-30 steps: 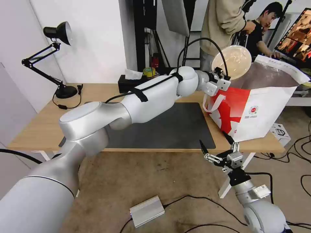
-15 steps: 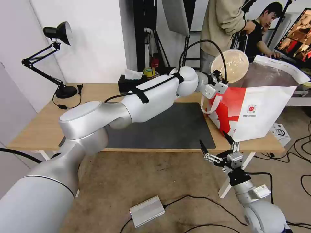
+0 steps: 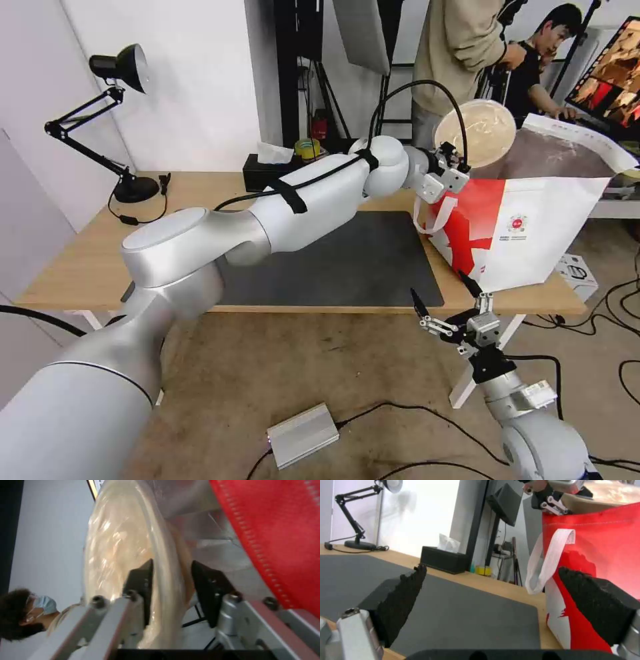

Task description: Pick up the trash from the table and place it into the takeout bag.

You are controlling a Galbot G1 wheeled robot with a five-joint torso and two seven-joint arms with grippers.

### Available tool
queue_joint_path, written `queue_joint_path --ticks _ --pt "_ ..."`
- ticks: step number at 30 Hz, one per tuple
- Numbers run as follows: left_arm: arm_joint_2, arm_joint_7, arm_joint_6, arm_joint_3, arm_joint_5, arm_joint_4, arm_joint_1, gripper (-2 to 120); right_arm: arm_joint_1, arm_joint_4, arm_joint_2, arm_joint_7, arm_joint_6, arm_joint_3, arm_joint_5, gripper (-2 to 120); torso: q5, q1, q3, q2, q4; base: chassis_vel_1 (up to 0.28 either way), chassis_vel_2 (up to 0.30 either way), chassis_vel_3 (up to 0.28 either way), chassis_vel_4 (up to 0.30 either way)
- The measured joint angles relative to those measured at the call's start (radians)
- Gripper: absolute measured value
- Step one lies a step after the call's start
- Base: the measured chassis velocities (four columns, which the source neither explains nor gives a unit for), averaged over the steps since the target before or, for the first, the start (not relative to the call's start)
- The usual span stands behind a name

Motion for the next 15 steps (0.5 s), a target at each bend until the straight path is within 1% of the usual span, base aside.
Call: queue_joint_path --ticks 2,4,5,6,9,10,11,12,14,15 --pt "0.000 -0.001 0.000 0.000 0.000 0.000 0.000 42 0.000 0.000 0.000 0.000 0.000 0.000 0.000 100 0.0000 0.000 0.000 0.000 0.0000 0.000 0.000 0.000 0.000" --pt "0.000 -0.002 0.000 0.000 0.007 -0.002 0.000 56 0.000 0.000 0.000 0.000 0.000 0.000 0.000 100 0.0000 0.000 0.000 0.000 0.0000 0.000 0.000 0.000 0.000" --pt "0.000 -0.002 0.000 0.002 0.008 -0.003 0.000 59 0.000 0.000 0.000 0.000 0.000 0.000 0.000 100 0.0000 0.000 0.000 0.000 0.0000 0.000 0.000 0.000 0.000" --pt "0.000 -0.002 0.000 0.002 0.008 -0.003 0.000 59 0.000 0.000 0.000 0.000 0.000 0.000 0.000 100 0.0000 0.000 0.000 0.000 0.0000 0.000 0.000 0.000 0.000" --pt "0.000 0.001 0.000 0.005 0.012 -0.006 -0.002 73 0.000 0.000 0.000 0.000 0.000 0.000 0.000 100 0.0000 0.000 0.000 0.000 0.0000 0.000 0.000 0.000 0.000" --pt "0.000 0.001 -0.001 0.006 0.013 -0.007 -0.002 79 0.000 0.000 0.000 0.000 0.000 0.000 0.000 100 0.0000 0.000 0.000 0.000 0.0000 0.000 0.000 0.000 0.000" --pt "0.000 0.001 -0.001 0.006 0.013 -0.007 -0.002 79 0.000 0.000 0.000 0.000 0.000 0.000 0.000 100 0.0000 0.000 0.000 0.000 0.0000 0.000 0.000 0.000 0.000" --pt "0.000 0.001 -0.002 0.006 0.013 -0.007 -0.002 83 0.000 0.000 0.000 0.000 0.000 0.000 0.000 100 0.0000 0.000 0.000 0.000 0.0000 0.000 0.000 0.000 0.000" --pt "0.000 0.003 -0.004 0.007 0.016 -0.008 -0.002 88 0.000 0.000 0.000 0.000 0.000 0.000 0.000 100 0.0000 0.000 0.000 0.000 0.0000 0.000 0.000 0.000 0.000" --pt "0.000 0.003 -0.004 0.007 0.016 -0.008 -0.002 88 0.000 0.000 0.000 0.000 0.000 0.000 0.000 100 0.0000 0.000 0.000 0.000 0.0000 0.000 0.000 0.000 0.000"
